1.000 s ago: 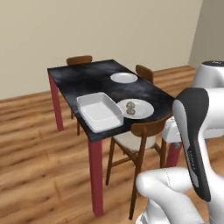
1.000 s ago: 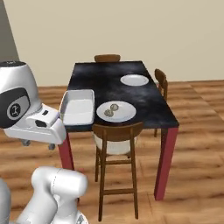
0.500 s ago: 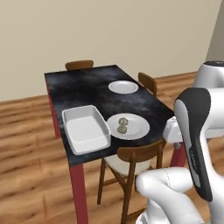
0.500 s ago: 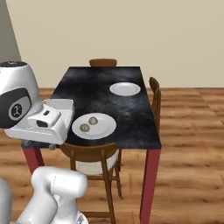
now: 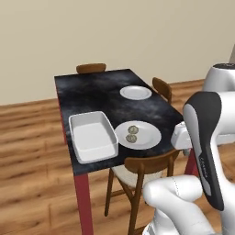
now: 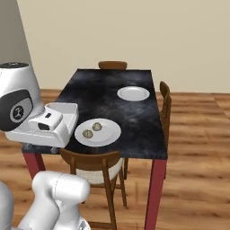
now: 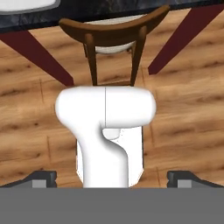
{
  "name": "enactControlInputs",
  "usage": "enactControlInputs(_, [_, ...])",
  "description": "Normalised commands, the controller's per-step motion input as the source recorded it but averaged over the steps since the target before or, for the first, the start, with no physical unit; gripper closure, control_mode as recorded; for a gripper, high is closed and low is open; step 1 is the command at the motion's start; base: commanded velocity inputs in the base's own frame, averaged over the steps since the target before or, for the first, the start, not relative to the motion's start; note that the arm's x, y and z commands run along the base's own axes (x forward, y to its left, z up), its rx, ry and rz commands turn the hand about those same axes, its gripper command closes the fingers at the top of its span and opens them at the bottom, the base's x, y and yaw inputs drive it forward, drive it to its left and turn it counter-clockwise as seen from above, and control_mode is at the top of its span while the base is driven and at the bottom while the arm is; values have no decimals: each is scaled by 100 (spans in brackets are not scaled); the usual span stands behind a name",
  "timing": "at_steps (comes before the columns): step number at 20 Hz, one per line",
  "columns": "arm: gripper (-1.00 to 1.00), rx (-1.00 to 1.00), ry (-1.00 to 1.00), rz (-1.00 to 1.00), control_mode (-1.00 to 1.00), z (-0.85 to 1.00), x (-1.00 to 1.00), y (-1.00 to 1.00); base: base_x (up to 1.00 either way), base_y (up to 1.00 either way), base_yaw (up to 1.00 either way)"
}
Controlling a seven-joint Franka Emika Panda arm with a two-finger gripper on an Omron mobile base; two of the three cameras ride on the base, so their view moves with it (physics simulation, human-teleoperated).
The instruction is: Place two dumplings into each of the tupperware containers and then place the containers in the fridge.
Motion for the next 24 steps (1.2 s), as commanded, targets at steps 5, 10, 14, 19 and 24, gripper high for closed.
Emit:
enactControlInputs(5, [-100, 0, 0, 0, 100, 0, 0, 0, 41, 0, 3])
enactControlInputs(10, [-100, 2, 3, 0, -100, 0, 40, -1, 52, -4, 1])
enactControlInputs(14, [-100, 6, 6, 0, -100, 0, 100, 0, 0, 0, 0])
enactControlInputs(19, [-100, 8, 3, 0, -100, -4, 100, 0, 0, 0, 0])
enactControlInputs(24, [-100, 0, 0, 0, -100, -29, 100, 5, 0, 0, 0])
